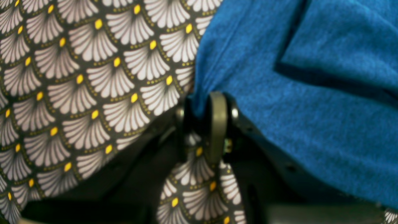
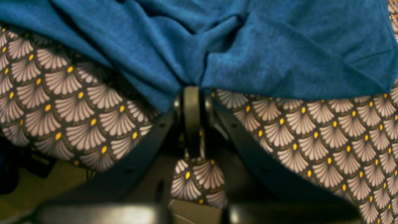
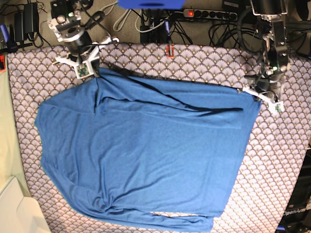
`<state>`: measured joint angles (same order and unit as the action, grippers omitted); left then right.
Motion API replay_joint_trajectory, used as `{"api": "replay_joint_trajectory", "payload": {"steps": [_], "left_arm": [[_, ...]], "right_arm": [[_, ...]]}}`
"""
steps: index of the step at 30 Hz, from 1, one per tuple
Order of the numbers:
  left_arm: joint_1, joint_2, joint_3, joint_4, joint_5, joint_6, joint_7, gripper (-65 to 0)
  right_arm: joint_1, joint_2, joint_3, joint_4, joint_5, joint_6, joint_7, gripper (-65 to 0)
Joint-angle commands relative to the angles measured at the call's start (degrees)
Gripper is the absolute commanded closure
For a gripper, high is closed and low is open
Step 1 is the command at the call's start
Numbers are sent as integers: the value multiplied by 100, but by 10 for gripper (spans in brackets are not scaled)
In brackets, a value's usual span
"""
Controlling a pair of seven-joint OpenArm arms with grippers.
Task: Fold the T-shirt properly
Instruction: 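Pull the held edge back toward the arms' base, flattening the shirt, then lower both grippers and pull the collar edge taut between them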
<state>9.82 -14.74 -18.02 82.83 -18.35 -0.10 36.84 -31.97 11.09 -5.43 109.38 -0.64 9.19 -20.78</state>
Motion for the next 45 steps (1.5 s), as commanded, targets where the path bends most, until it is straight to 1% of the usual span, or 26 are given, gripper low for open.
{"api": "replay_joint_trajectory", "payload": {"steps": [1, 3, 4, 6, 7, 9, 12, 13, 15, 19, 20, 22, 25, 32, 34, 38, 42, 45], "left_arm": [[24, -25, 13, 56, -77, -30, 241, -90], [59, -25, -4, 161, -77, -30, 259, -87], [77, -25, -13, 223, -77, -30, 259, -75], [130, -33, -22, 302, -68, -30, 268, -12], [191, -42, -22, 337, -68, -30, 268, 0], [288, -42, -22, 469, -51, -30, 268, -9], [543, -51, -22, 785, -33, -30, 268, -4], [622, -60, -22, 891, -33, -30, 268, -4], [824, -192, -22, 1120, -68, -30, 268, -4], [1097, -218, -31, 1357, -33, -30, 268, -4], [1176, -280, -48, 1401, -33, -30, 268, -4], [1316, -376, -163, 1506, -77, -30, 268, -4], [1466, -403, -339, 1568, -77, -30, 268, -4], [1756, -420, -558, 1594, -77, -30, 268, -4], [1826, -420, -558, 1594, -60, -30, 268, -4], [1941, -420, -541, 1594, -42, -30, 276, -4], [2081, -429, -541, 1629, -42, -30, 276, -4], [2169, -552, -541, 1779, -68, -30, 276, -4]], "right_arm": [[1, 29, 20, 90, 25, -18, 130, 0], [-8, 29, 20, 90, 25, -18, 130, 0], [-17, 29, 29, 90, 25, -18, 130, 0], [-34, 38, 29, 90, 25, -18, 130, 0], [-43, 38, 29, 90, 25, -18, 130, 0], [-69, 126, 11, 90, 25, -18, 130, 0], [-236, 223, -15, 90, 25, -18, 157, 0], [-272, 223, -15, 90, 25, -18, 157, 0], [-298, 231, 11, 90, 25, -18, 157, 0], [-474, 231, 20, 99, 25, -18, 165, 0], [-500, 231, 11, 108, 25, -18, 174, 0], [-535, 231, -6, 108, 25, -18, 174, 0], [-667, 231, 11, 108, 25, -18, 201, 0], [-1124, 240, 29, 99, 25, -18, 930, 0], [-1239, 302, 29, 99, 25, -18, 1009, 0], [-1414, 311, 29, 99, 25, -18, 1088, 0], [-1555, 311, 29, 99, 25, -18, 1396, 0], [-1590, 311, 29, 108, 25, -18, 1458, 0]]}}
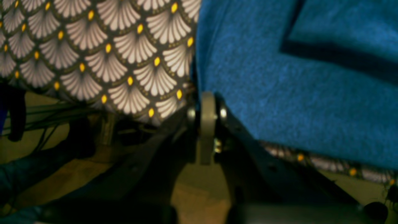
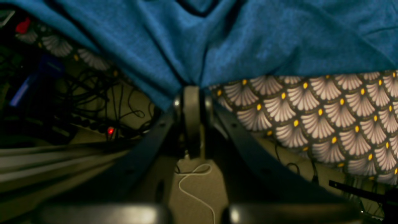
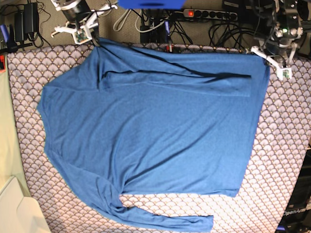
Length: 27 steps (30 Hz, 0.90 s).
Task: Fold the T-shirt properly
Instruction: 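Lower both grippers and pull the collar edge taut between them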
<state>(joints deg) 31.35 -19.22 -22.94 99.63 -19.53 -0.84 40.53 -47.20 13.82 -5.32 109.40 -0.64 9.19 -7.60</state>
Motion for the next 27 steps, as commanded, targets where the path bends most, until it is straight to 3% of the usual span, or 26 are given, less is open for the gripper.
{"api": "replay_joint_trajectory", "payload": {"steps": [1, 4, 10, 18, 25, 27], "left_arm": [[51, -139, -40, 160, 41, 45, -93, -4], [25, -148, -58, 300, 58, 45, -31, -4], [-502, -148, -58, 309, 76, 45, 698, -4], [-1109, -166, -58, 274, 85, 45, 1217, -4], [-1584, -174, -58, 248, 94, 45, 1507, -4], [-1742, -166, -23, 248, 94, 45, 1595, -4]], "right_arm": [[-67, 37, 18, 114, 25, -18, 140, 0], [-58, 37, 18, 123, 25, -18, 149, 0], [109, 37, 18, 132, 25, -18, 149, 0], [505, 152, 18, 246, 25, -18, 69, 0], [1331, 152, -26, 229, 25, -9, -836, 0], [1577, 152, -35, 220, 25, 193, -1065, 0]]}}
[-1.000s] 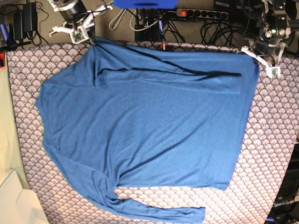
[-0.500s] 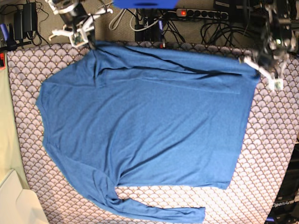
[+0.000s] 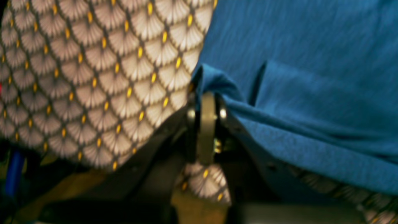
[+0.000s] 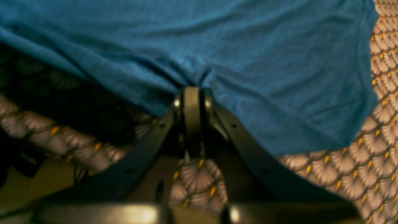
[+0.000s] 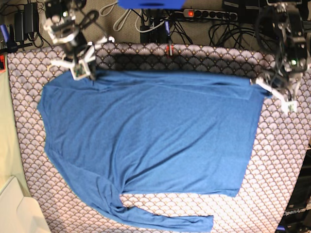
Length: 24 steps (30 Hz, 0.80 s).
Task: Fold the T-shirt properly
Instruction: 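Lower both grippers and pull the collar edge taut between them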
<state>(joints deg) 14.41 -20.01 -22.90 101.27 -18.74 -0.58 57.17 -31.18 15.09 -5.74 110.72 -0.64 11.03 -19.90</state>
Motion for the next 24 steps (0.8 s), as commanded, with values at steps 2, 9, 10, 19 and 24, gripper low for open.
{"api": "replay_joint_trajectory", "payload": {"steps": [2, 9, 10, 19, 24], "left_arm": [[-180, -69, -18, 84, 15, 18, -7, -4], [-655, -52, -9, -356, 15, 18, 2, -3], [-734, -52, -9, -453, 15, 18, 2, -3], [-1252, -52, 8, -1086, 15, 18, 2, -3], [-1463, -87, 465, -1332, 15, 27, -33, -3]], "right_arm": [[230, -2, 51, 80, 25, 379, -124, 0], [1012, 25, 7, 62, 25, 616, -845, 0], [1118, 25, -2, 45, 25, 616, -915, 0], [1883, 25, 7, -676, 25, 1214, -1276, 0], [2217, 25, -2, -1045, 25, 1223, -1276, 0]]}}
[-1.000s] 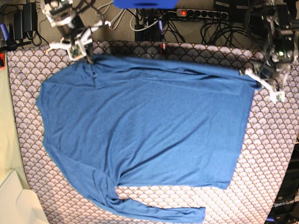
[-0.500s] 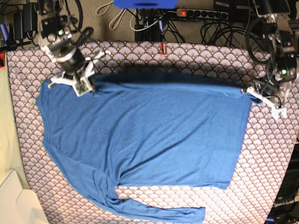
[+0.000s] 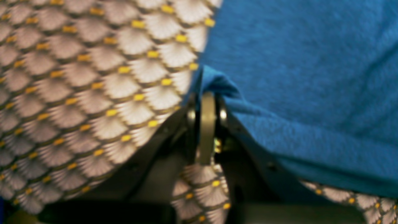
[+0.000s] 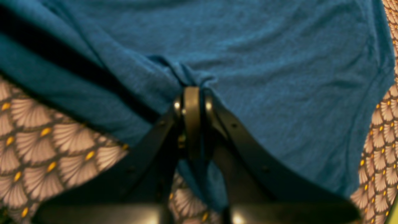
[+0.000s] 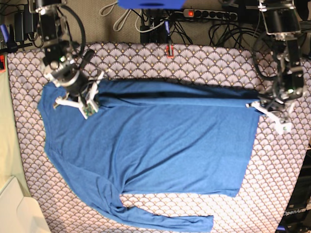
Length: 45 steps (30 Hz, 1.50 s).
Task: Fold the T-shirt properly
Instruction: 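Lower both grippers and pull the collar edge taut between them, then move the right gripper outward along the collar edge, stretching the shirt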
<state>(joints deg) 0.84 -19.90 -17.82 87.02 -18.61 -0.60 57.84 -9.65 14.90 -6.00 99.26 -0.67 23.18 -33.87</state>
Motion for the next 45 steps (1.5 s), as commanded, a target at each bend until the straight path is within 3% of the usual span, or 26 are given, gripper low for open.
{"api": "replay_joint_trajectory", "payload": {"steps": [1, 8, 19, 45], "left_arm": [[-115, -98, -15, 84, 2, 29, -101, -3], [-220, -98, -33, 84, 2, 29, -75, -3], [-387, -168, -42, 76, 11, 65, -110, -3], [-695, -168, -42, -364, 11, 56, -127, -3]], "right_arm": [[125, 45, 24, 39, 27, 7, 121, 0], [503, 115, -99, -287, 27, 218, 112, 0], [829, 115, -310, -805, 18, 218, 130, 0], [1092, 115, -319, -841, 18, 218, 112, 0]]}}
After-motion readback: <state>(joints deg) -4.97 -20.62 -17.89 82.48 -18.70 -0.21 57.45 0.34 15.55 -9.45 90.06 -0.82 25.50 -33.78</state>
